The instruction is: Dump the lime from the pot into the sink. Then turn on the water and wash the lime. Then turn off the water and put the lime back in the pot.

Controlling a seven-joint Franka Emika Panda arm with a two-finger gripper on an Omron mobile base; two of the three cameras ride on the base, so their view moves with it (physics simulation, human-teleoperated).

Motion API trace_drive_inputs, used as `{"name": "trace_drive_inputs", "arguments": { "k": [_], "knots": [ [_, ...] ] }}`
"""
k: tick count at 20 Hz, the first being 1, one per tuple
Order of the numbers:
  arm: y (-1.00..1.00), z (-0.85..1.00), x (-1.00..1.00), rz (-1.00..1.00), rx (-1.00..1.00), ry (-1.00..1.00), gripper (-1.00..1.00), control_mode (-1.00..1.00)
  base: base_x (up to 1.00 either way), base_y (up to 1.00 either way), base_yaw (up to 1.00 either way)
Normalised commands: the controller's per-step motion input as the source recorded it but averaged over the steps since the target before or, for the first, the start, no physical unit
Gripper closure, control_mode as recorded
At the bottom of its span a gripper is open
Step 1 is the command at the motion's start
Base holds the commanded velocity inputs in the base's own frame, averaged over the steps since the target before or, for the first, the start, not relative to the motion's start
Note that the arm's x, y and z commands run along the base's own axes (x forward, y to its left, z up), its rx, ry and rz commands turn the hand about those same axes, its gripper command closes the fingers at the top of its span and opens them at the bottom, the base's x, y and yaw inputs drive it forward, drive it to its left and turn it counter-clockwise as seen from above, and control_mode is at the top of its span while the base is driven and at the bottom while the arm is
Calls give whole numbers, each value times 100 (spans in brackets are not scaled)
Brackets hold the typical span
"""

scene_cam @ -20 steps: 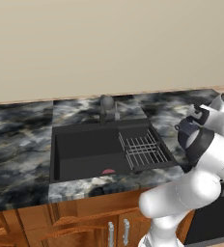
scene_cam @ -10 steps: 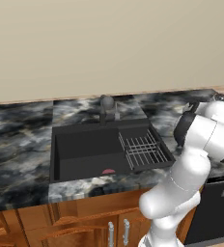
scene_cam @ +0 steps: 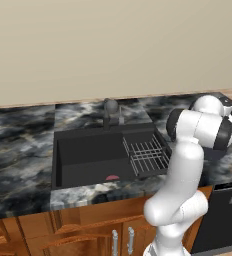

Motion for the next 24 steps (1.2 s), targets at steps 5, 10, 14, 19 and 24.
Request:
{"name": "trace_drive_inputs", "arguments": {
  "k": [5,10,14,19,24],
  "knots": [
    [-4,-24,2,0,0,11,100,-100,0,0,0],
    [0,-23,0,0,0,9,100,-100,0,0,0],
    [3,-23,0,0,0,10,-100,-100,0,0,0],
    [5,-15,4,0,0,10,-100,-100,0,0,0],
    [0,0,0,0,0,3,-100,-100,0,0,0]
  ]
}}
